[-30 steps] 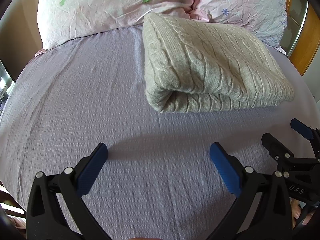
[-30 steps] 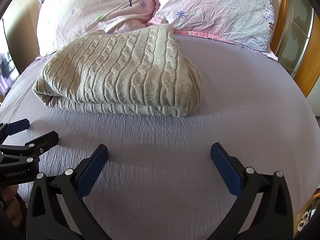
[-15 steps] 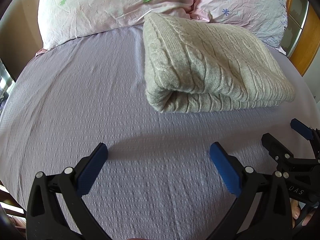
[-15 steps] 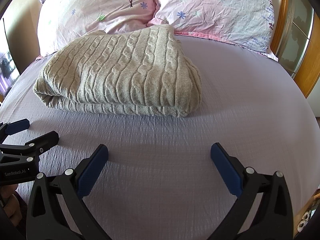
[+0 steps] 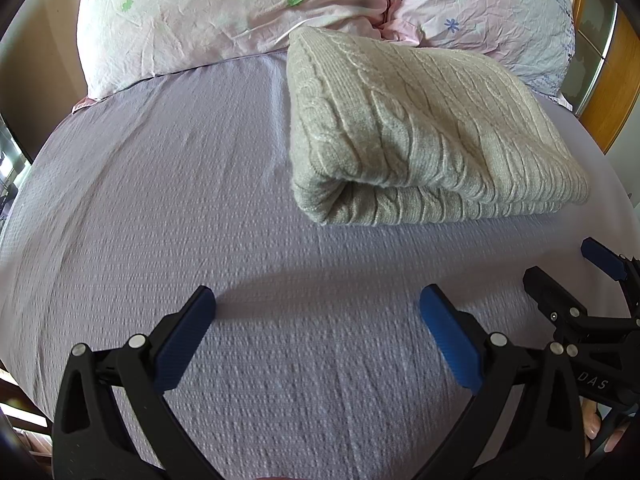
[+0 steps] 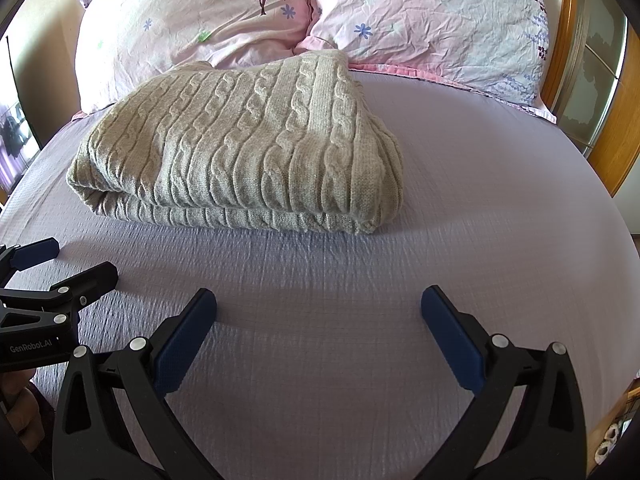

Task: Fold small clothes

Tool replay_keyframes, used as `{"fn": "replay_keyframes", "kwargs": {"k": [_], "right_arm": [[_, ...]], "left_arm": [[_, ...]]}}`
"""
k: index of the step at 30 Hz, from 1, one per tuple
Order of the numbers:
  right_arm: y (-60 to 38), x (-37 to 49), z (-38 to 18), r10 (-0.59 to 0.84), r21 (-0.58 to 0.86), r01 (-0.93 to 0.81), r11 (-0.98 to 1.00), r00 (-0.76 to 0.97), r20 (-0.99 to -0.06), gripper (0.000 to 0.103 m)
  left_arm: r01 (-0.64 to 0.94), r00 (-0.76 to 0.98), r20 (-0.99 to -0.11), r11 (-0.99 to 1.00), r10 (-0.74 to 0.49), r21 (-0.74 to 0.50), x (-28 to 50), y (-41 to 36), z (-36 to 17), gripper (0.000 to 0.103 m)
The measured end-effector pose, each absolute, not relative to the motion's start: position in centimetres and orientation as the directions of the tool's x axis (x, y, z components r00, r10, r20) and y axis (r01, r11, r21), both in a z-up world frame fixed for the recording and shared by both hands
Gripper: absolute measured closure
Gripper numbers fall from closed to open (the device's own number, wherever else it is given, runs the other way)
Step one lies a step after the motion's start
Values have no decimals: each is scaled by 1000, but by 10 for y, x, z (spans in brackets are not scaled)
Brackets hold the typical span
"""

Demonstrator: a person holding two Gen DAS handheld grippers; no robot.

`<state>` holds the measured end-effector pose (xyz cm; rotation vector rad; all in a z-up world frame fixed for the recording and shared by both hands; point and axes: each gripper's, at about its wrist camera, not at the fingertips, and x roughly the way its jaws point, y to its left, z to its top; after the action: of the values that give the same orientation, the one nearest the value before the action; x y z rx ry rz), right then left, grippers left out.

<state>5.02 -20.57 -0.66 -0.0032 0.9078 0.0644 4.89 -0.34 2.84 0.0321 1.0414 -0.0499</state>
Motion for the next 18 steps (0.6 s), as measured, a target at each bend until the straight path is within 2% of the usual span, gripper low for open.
{"fn": "replay_keyframes", "kwargs": {"k": [18], "right_arm": [[-205,50,-7,53,24,-56,998,615,-787,1]], "left_arm": [[54,499,-866,999,-24,3,50,-3,29,2]]}}
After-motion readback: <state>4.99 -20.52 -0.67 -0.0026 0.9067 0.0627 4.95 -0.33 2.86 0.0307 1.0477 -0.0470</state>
